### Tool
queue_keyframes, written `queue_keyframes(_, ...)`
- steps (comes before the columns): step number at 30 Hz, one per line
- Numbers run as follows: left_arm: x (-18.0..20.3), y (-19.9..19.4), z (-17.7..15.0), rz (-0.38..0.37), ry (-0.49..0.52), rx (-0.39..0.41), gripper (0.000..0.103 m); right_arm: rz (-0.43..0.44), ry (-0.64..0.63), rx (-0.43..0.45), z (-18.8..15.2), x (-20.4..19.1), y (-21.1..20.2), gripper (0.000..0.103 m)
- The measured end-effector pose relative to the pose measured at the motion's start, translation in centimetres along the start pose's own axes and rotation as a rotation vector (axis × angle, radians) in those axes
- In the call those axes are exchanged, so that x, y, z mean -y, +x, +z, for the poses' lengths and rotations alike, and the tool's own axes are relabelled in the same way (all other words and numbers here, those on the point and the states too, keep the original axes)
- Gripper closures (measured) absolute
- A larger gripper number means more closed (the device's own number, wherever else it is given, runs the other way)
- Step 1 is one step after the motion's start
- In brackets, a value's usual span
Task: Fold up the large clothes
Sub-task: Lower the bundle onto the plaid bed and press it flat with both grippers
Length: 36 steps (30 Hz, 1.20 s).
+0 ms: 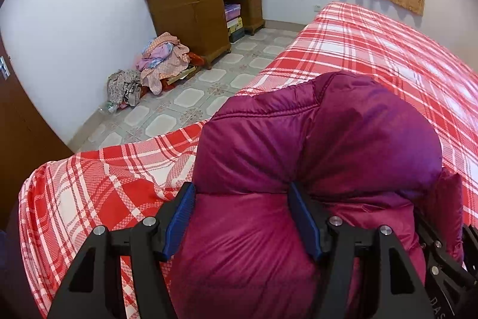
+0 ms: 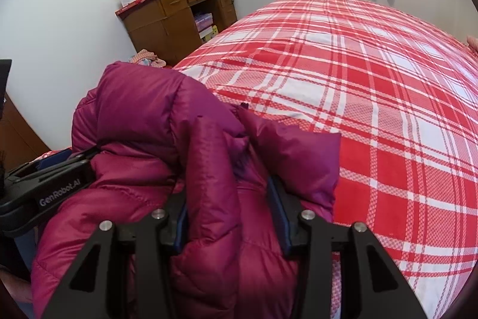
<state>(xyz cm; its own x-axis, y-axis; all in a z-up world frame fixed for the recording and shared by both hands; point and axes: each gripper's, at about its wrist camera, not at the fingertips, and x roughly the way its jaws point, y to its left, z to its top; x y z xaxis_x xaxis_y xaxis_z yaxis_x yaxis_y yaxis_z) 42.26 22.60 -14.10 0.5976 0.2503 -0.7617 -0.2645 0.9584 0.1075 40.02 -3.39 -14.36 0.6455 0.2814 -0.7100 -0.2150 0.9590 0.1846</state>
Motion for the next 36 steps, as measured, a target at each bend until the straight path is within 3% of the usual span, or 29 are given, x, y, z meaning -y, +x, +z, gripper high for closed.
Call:
queue_keyframes(4,0.0,-0.3,0.0,0.013,0.008,0.0,0.037,-0.016,-0.023,-0.012,0.2,-0.4,0.1,0.056)
queue_keyframes(9,0.1,-2.2,0.0,0.033,0.08,-0.011,0.036,-0.039,-0.085,-0.1,1.7,-0.7,-1.6,0.053)
queue_keyframes(14,-2.0,-8.6,-2.0,0.028,0.09,0.037,0.036,-0.01,-0.081,0.095,-0.3,-0.2,-10.2,0.056)
queue_keyframes(17,-3.3,-11.7,-4.5,0.017,0.052,0.057,0.036,0.04,-0.106,0.138,-3.0,-1.1,-13.3,0.056)
queue_keyframes(22,-2.7,-12.0,-8.6,0.017,0.02,0.036,0.036,0.085,-0.073,0.018,-6.3,-1.9,-10.7,0.056)
queue_keyframes(24,-1.9,-11.8,-9.7,0.043,0.032,0.071,0.036,0.096,-0.04,-0.028,-7.3,-1.5,-9.3,0.056)
queue_keyframes(28,-1.1,-10.5,-10.4,0.071,0.043,0.098,0.036,0.06,-0.064,-0.029,-8.2,-1.4,-8.2,0.052)
queue_keyframes(32,-1.0,-10.6,-10.0,0.074,0.037,0.051,0.036,0.07,-0.012,-0.076,-7.9,-0.4,-7.9,0.042)
queue_keyframes(34,-0.9,-11.5,-10.2,0.061,0.054,0.034,0.036,0.085,0.022,-0.095,-7.7,0.2,-8.9,0.041)
queue_keyframes(36,-0.8,-13.3,-10.9,0.051,0.078,0.037,0.036,0.083,0.05,-0.048,-8.0,0.8,-11.1,0.039)
